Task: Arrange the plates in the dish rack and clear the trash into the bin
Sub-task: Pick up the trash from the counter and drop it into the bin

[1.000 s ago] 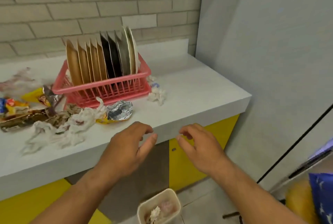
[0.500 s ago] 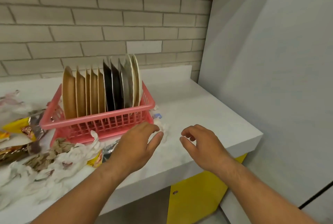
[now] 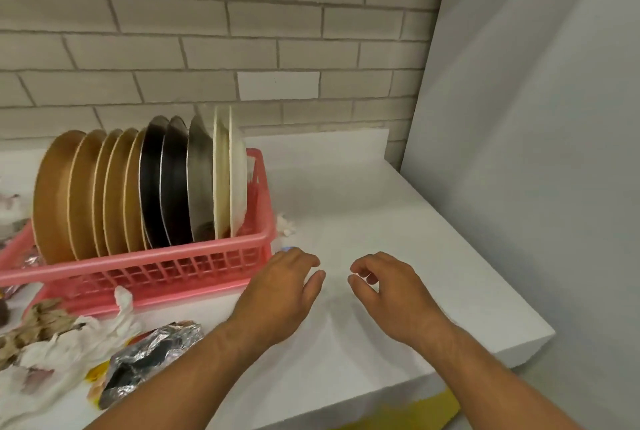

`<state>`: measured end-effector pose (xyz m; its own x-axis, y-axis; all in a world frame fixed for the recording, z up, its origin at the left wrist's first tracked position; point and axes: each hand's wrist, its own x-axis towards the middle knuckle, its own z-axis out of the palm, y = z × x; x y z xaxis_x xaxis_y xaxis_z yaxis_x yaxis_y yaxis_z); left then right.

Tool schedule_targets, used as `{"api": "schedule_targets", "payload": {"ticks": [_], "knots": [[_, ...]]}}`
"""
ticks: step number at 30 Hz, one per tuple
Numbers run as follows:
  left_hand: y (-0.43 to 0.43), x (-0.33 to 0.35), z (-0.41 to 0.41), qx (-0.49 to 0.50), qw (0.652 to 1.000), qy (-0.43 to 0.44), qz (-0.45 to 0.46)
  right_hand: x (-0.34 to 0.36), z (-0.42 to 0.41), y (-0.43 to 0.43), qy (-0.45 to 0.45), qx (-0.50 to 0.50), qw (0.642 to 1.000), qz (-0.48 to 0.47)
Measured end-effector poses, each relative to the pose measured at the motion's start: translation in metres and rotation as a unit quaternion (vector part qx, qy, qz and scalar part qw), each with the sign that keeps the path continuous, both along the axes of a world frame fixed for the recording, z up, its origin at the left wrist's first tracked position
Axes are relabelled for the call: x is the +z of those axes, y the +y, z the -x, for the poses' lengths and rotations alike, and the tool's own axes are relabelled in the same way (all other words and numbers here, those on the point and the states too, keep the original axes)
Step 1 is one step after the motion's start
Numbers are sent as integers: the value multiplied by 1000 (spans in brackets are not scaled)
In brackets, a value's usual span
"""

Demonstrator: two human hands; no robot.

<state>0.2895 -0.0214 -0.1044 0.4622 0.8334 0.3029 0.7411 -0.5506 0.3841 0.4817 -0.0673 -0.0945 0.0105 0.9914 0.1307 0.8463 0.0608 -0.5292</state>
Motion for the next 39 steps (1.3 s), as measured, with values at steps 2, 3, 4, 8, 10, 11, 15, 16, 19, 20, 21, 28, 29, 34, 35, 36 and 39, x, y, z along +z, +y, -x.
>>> {"api": "schedule_targets", "payload": {"ticks": [2,3,4,8,10,11,15,16,19,20,21,28,29,34,35,36,39], "knots": [[14,3,-16,22,1000,12,5,1,-14,21,2,22,1000,1],[22,4,-23,35,999,15,7,2,-21,31,4,32,999,3],[30,5,-29,51,999,16,9,2,-28,41,8,42,999,6],[62,5,-51,131,991,27,-1,-1,-49,70,21,73,997,17],[80,5,-63,172,984,56,-4,-3,-58,79,22,85,996,27],[90,5,-70,194,978,80,7,-5,-63,83,23,89,995,29],[129,9,-97,303,928,175,129,-14,-82,92,26,96,994,38],[138,9,-100,322,911,207,152,-16,-87,93,25,97,994,39],[155,0,-97,343,881,262,195,-22,-98,97,22,95,994,38],[158,-5,-93,325,883,268,205,-24,-100,98,23,96,994,39],[158,-8,-89,297,887,291,203,-26,-102,99,24,97,994,41],[148,35,-90,231,939,133,217,-26,-81,113,27,132,990,51],[152,45,-88,215,953,97,188,-26,-73,118,25,143,988,51],[144,73,-73,129,986,65,87,-32,-17,149,-38,204,977,55],[141,74,-71,124,988,58,70,-35,-4,155,-51,221,973,51],[139,74,-70,123,989,51,63,-40,8,159,-68,239,968,43],[132,75,-62,144,984,65,87,-52,33,167,-160,280,946,25]]}}
